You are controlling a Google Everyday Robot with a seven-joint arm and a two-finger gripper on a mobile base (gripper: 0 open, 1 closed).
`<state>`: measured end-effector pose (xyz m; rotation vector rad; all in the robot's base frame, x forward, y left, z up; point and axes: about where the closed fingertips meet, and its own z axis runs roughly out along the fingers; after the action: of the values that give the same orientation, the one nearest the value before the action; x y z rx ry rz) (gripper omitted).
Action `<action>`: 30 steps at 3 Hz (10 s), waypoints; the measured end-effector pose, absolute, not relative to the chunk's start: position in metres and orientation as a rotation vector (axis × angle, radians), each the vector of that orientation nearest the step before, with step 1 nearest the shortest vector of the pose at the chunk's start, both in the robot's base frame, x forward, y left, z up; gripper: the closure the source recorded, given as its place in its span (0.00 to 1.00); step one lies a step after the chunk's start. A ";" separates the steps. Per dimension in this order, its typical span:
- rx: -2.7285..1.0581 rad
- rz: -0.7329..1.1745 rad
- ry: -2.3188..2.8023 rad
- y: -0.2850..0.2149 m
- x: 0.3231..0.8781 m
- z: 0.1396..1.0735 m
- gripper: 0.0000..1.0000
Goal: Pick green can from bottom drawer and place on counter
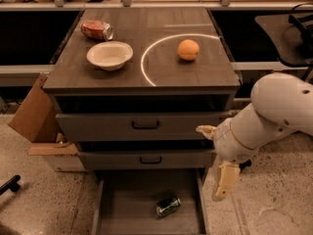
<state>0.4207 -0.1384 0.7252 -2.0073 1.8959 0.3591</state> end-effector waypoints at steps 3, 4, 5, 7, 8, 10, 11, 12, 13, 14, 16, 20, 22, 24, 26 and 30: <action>-2.091 0.518 1.806 -0.117 0.417 0.569 0.00; -2.092 0.518 1.806 -0.117 0.416 0.569 0.00; -2.134 0.549 1.762 -0.099 0.406 0.582 0.00; -2.153 0.527 1.696 -0.070 0.399 0.586 0.00; -2.155 0.523 1.686 -0.070 0.400 0.585 0.00; -2.178 0.502 1.549 -0.073 0.428 0.555 0.00; -2.165 0.588 1.499 -0.075 0.448 0.517 0.00; -2.148 0.663 1.484 -0.075 0.455 0.488 0.00; -2.148 0.663 1.484 -0.075 0.455 0.488 0.00; -2.170 0.648 1.477 -0.079 0.455 0.455 0.00; -2.164 0.584 1.480 -0.095 0.460 0.401 0.00; -2.055 0.675 1.470 -0.102 0.480 0.284 0.00; -2.072 0.651 1.515 -0.101 0.496 0.225 0.00; -2.095 0.610 1.568 -0.094 0.502 0.170 0.00; -2.076 0.623 1.558 -0.092 0.508 0.133 0.00; -2.115 0.658 1.371 -0.054 0.504 0.137 0.96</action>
Offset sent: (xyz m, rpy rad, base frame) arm -0.0026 0.0183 -0.1537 0.0372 0.0459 0.1545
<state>0.5044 -0.0536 0.1367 -2.1145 1.3705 0.6578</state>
